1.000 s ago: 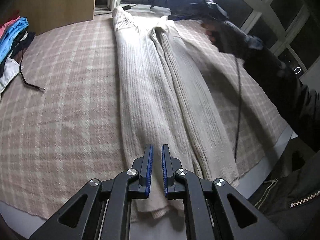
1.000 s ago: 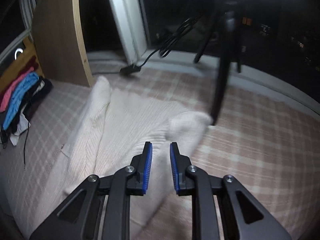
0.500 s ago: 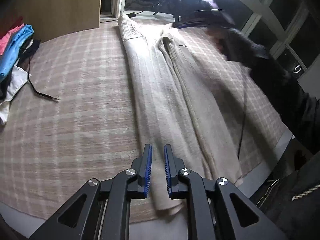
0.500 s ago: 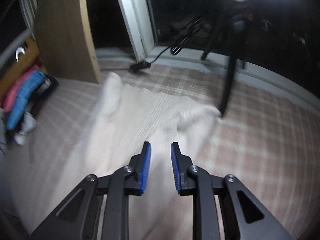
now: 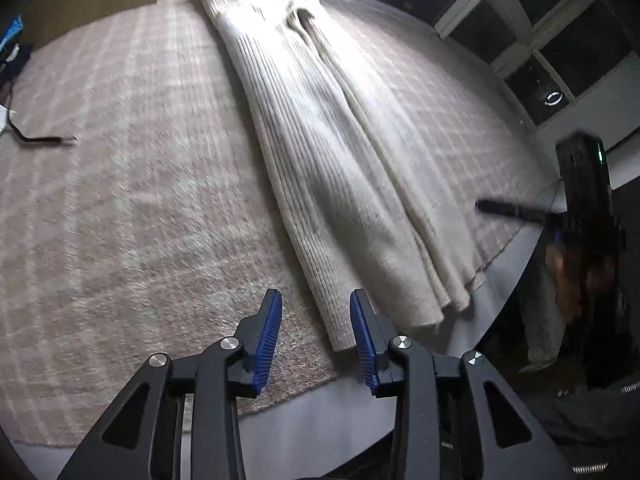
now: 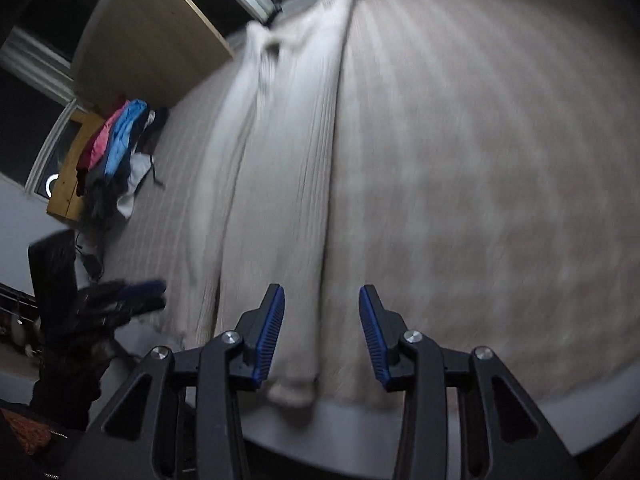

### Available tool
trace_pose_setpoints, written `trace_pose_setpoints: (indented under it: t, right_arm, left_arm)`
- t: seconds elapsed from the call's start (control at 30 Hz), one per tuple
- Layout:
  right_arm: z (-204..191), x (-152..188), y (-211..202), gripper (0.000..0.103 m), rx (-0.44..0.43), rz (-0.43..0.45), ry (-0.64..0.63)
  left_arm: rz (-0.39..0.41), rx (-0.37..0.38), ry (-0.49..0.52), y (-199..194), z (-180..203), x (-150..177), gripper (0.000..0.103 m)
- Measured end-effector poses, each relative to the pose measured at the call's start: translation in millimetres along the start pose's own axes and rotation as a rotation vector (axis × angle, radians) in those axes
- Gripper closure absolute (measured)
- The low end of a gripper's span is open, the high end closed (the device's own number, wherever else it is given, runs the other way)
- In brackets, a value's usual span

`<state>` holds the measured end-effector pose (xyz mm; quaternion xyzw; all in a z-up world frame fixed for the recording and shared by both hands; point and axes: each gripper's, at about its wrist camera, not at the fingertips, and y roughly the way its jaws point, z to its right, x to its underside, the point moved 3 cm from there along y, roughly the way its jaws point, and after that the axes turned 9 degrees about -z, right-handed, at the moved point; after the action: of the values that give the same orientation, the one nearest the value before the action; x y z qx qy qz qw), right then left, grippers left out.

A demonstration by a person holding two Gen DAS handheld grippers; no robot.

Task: Fold clothes
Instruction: 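Move both grippers to the hem end of the folded cardigan, then grasp the hem with both grippers and lift it toward the collar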

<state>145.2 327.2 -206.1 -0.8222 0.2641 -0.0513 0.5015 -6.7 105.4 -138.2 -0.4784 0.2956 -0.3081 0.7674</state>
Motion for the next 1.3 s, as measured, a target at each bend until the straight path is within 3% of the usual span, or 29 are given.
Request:
trace_pose_setpoints:
  t: [0.1, 0.2, 0.27, 0.3, 0.5, 0.57, 0.6, 0.67, 0.7, 0.77, 0.8, 0.83, 0.9, 0.93, 1.1, 1.3]
  right_arm:
    - [-8.5, 14.4, 11.0, 0.064, 0.003, -0.004, 0.012]
    - [-16.9, 18.3, 16.6, 0.064, 0.03, -0.008, -0.012]
    - [-22.1, 18.8, 19.2, 0.063, 0.052, -0.011, -0.038]
    - [-24.6, 19.0, 20.5, 0.061, 0.063, -0.013, -0.051]
    - [-40.2, 19.0, 27.2, 0.059, 0.131, -0.03, -0.13]
    - [-41.9, 18.5, 28.3, 0.059, 0.141, -0.031, -0.145]
    - [-43.7, 18.4, 29.4, 0.059, 0.148, -0.033, -0.157]
    - [-49.0, 18.7, 32.6, 0.059, 0.159, -0.044, -0.179]
    - [-51.2, 19.0, 34.0, 0.059, 0.163, -0.047, -0.188]
    - [-52.1, 20.4, 34.9, 0.056, 0.153, -0.035, -0.191]
    - [-52.5, 21.2, 35.4, 0.056, 0.142, -0.027, -0.192]
    - [-53.6, 21.7, 36.3, 0.056, 0.126, -0.019, -0.196]
    - [-55.9, 22.7, 38.4, 0.065, 0.092, -0.006, -0.204]
    - [-56.7, 22.5, 39.3, 0.085, 0.074, -0.004, -0.203]
    - [-57.2, 17.5, 27.8, 0.087, -0.021, 0.038, -0.15]
    - [-64.0, 4.0, -7.3, 0.088, -0.11, 0.123, -0.094]
  left_arm:
    - [-0.019, 0.044, 0.009, 5.3, 4.7, 4.5, 0.069]
    - [-0.03, 0.041, 0.039, 12.2, 13.0, 6.8, 0.07]
    - [-0.004, 0.019, 0.061, 14.6, 16.1, 6.9, 0.085]
    - [-0.003, 0.019, 0.063, 16.4, 15.7, 6.6, 0.098]
    - [0.042, -0.007, 0.039, -2.4, 8.6, 20.4, 0.1]
    - [0.005, 0.002, -0.001, 9.1, 5.2, 15.5, 0.098]
    - [-0.004, 0.008, -0.026, 12.2, 3.9, 13.4, 0.093]
    - [0.012, 0.018, -0.047, 10.2, 6.5, 11.2, 0.07]
    - [0.021, 0.019, -0.044, 9.1, 9.4, 10.7, 0.05]
    - [0.028, 0.008, -0.015, 12.4, 17.7, 10.1, 0.046]
    - [0.03, 0.002, 0.001, 14.6, 22.1, 9.9, 0.061]
    - [0.025, 0.004, 0.016, 18.0, 25.8, 9.5, 0.091]
    - [0.019, 0.027, 0.039, 24.2, 31.4, 7.6, 0.094]
    - [0.021, 0.045, 0.038, 23.8, 32.3, 5.9, 0.095]
    - [0.097, 0.151, 0.053, -5.9, 39.9, -1.8, 0.095]
    - [0.145, 0.202, 0.051, -36.9, 38.7, 0.1, 0.095]
